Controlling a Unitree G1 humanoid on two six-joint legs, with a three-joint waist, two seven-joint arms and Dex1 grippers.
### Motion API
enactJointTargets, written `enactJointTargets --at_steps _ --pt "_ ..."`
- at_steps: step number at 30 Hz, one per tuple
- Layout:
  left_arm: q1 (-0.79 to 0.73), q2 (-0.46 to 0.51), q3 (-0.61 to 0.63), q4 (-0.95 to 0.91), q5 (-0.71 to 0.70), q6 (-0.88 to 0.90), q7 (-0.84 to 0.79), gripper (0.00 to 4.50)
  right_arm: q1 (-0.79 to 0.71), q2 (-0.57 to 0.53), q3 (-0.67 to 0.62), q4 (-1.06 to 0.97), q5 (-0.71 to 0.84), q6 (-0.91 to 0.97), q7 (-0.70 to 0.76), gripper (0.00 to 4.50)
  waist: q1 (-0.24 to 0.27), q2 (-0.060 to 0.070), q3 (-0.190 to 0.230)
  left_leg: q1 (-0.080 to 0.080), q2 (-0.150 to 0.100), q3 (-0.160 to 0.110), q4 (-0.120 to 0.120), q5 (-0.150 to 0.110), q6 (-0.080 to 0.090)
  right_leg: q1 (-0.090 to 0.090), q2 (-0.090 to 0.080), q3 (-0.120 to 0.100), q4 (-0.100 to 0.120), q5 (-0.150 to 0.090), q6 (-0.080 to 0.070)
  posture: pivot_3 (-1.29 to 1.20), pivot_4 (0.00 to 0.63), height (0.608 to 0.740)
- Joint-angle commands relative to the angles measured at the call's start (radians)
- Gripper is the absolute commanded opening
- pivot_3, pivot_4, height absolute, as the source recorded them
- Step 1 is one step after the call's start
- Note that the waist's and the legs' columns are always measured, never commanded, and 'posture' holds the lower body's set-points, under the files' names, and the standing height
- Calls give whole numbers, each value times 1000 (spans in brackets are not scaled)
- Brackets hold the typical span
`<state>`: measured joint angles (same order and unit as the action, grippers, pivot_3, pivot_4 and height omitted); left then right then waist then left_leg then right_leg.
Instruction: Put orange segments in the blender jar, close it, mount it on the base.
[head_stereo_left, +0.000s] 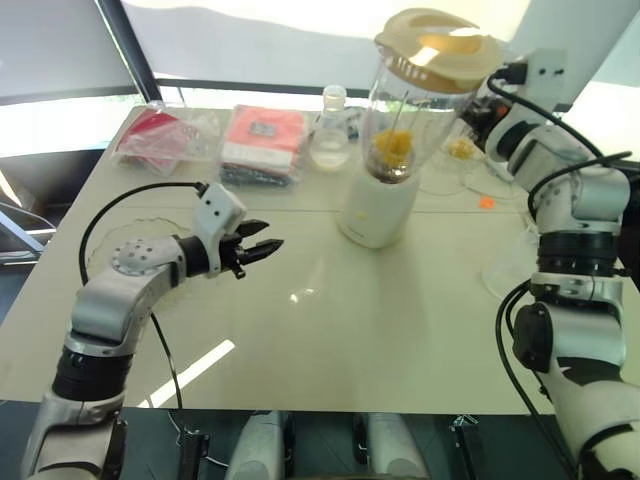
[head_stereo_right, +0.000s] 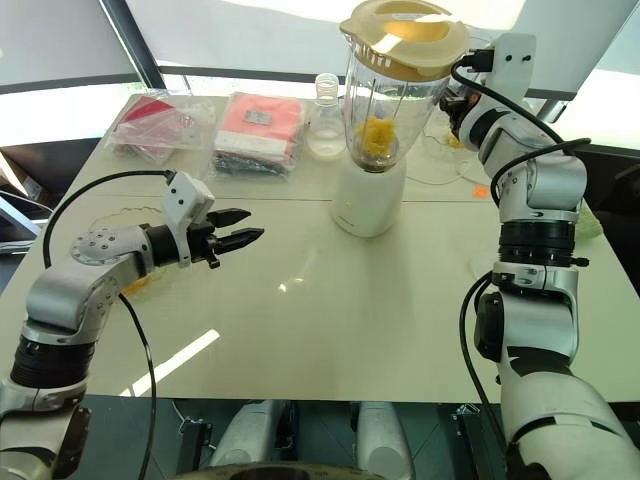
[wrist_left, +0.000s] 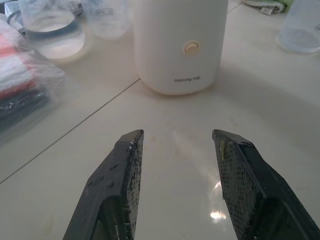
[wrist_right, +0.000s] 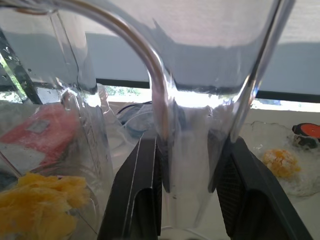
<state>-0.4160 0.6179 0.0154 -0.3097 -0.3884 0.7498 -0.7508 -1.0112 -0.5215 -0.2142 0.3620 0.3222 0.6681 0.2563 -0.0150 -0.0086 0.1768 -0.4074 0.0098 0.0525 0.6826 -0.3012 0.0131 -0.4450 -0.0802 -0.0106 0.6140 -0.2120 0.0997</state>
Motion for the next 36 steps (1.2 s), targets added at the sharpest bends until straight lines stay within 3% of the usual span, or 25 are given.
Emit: enactJointTargets --at_steps 1,12,23,36 --pt "4 -1 13 -32 -2 -22 19 2236 -37 -17 5 9 -29 -29 8 971 -1 0 0 0 0 0 0 0 0 0 0 0 1 0 0 0 150 740" --pt "14 2 4 -28 2 -29 30 2236 5 -11 40 -72 -80 87 -51 971 4 0 0 1 0 -1 0 1 -1 1 0 0 1 0 0 0 150 740" --pt "14 -7 -14 -1 13 -42 41 2236 112 98 -53 -221 -51 211 -184 971 3 0 -1 1 0 -1 1 1 -1 2 0 0 2 0 0 0 150 740" --pt "-10 3 -30 32 16 -57 22 2236 184 116 -24 -300 -51 212 -141 971 -2 -1 -2 5 0 -1 1 1 -1 4 0 0 3 0 0 0 150 740"
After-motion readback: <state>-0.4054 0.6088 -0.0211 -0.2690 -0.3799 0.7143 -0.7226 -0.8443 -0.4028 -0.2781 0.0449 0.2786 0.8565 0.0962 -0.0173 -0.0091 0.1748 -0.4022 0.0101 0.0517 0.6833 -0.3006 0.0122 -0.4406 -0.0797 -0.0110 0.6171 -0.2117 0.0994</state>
